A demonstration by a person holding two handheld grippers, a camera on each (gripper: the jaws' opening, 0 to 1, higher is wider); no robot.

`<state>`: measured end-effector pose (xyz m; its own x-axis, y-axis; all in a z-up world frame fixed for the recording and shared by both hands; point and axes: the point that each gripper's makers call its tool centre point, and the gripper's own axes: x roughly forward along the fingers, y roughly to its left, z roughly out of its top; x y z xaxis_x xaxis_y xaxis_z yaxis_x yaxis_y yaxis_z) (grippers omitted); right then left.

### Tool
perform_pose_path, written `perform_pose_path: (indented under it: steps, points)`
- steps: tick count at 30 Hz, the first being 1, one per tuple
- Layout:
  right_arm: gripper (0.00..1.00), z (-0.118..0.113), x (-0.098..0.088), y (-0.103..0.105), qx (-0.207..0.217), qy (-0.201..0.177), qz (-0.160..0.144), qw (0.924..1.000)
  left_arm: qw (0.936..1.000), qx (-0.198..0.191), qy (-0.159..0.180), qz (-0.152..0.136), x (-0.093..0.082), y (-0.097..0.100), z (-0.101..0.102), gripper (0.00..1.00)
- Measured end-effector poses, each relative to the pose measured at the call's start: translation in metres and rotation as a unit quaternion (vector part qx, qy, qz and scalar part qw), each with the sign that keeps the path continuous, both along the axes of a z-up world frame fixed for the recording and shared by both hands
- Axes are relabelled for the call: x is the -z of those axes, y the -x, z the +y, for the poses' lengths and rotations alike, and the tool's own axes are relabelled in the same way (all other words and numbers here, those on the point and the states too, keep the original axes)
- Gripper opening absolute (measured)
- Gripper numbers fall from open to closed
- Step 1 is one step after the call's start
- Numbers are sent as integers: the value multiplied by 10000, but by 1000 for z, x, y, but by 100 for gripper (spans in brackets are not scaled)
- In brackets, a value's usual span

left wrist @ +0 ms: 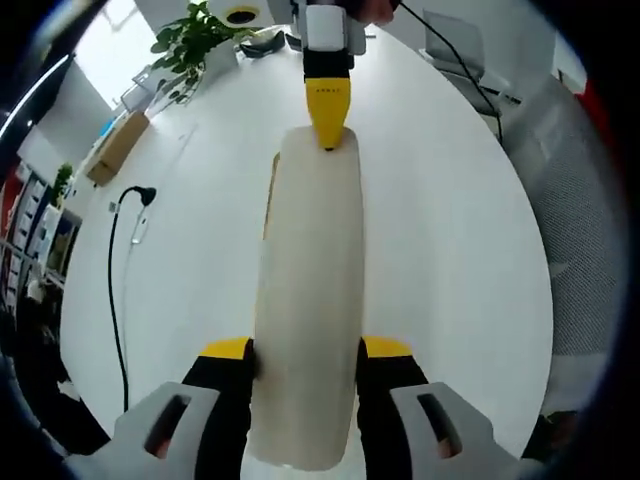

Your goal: Arrange the utensils inside the cutlery case until each visible utensil rests in its matching compartment.

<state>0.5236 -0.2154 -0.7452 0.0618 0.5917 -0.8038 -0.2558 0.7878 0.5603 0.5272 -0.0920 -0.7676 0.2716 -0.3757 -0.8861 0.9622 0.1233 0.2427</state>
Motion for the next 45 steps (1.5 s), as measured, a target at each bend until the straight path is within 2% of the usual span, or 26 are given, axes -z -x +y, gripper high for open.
perform_pose_path:
  steps: [4,5,8,9,13,17,22,25,27,29,31,34,36,39,41,42,45]
  points:
    - [15,-6,-1,-8,207,0,227,9995,9999,-65,-35,141,3,-8,-7,41]
    - [15,-7,-4,-10,237,-25,292,9993,9994,-122,-69,319,3,-7,-9,41]
    - [15,-12,-10,-20,62,27,217,9997,9994,-175,14,303,-3,-16,-13,41]
    - [15,-14,-10,-26,46,49,197,9998,9989,-258,90,393,-5,-18,-17,41]
    - [16,-26,-2,-43,259,265,112,9993,9979,-424,161,455,-1,-22,-30,40]
    - [20,-30,15,-38,154,533,149,9984,9988,-274,-71,408,8,-20,-35,40]
    - [20,-31,20,-33,220,552,185,9981,9979,-277,-175,552,16,-20,-34,40]
    - [20,-33,25,-30,303,522,349,9976,9983,-180,-306,471,19,-18,-34,41]
    - [21,-32,28,-29,296,574,308,9974,9982,-184,-353,445,23,-20,-35,41]
    - [21,-31,30,-27,224,641,287,9973,9978,-165,-452,446,27,-21,-34,41]
    - [22,-34,35,-26,-85,878,26,9961,9979,-128,-502,395,29,-21,-35,41]
    - [22,-34,36,-27,-138,975,-36,9951,9977,-207,-537,368,34,-21,-37,41]
    - [24,-38,40,-25,-455,1120,-74,9926,9981,-124,-500,325,34,-22,-39,41]
    - [25,-37,39,-33,-391,933,-204,9947,9980,-231,-490,324,36,-24,-38,41]
    - [28,-36,33,-42,98,547,-274,9981,9981,-312,-448,295,37,-27,-37,41]
    - [28,-37,32,-44,377,328,-193,9986,9971,-493,-419,391,38,-25,-36,41]
    - [27,-44,33,-49,1043,-132,129,9944,9981,-362,-398,316,37,-25,-38,41]
